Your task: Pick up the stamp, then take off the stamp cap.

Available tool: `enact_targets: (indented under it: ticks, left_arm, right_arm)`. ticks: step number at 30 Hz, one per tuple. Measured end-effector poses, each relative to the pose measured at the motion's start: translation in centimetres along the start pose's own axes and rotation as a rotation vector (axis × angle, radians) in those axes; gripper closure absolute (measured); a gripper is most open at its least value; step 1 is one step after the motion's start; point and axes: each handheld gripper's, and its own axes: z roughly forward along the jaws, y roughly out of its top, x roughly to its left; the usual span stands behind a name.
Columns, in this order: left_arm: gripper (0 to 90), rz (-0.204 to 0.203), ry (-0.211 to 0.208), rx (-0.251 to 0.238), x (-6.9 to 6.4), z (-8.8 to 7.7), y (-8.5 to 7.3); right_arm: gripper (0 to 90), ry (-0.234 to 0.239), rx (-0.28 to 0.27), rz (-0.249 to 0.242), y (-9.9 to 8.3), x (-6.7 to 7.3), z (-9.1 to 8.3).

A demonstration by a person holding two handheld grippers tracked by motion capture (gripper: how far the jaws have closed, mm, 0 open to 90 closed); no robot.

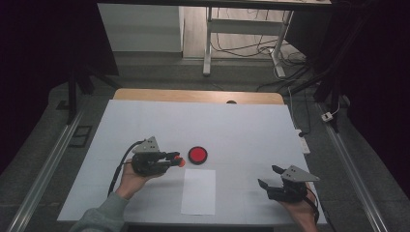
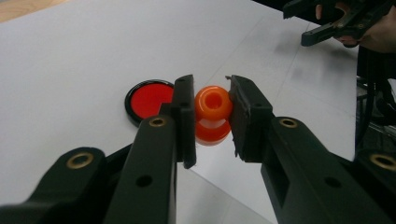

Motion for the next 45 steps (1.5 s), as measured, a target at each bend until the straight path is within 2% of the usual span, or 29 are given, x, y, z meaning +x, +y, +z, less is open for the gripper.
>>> enact_targets:
  ticks: [18,36,45]
  left_arm:
    - [72.3,0.043,-0.051,0.033,-1.6,2.4,0.9]
    - [72.3,0.04,-0.051,0.036,-1.5,2.4,1.0]
    - [72.3,0.04,-0.05,0.042,-1.4,2.5,0.9]
  right_arm:
    - [23.8,0.001,0.0,-0.001,0.0,0.0,0.0]
    - [23.9,-0.001,-0.004,-0.005,0.0,0.0,0.0]
    - [25.5,0.016,-0.017,-0.002,0.3,0.1,-0.1]
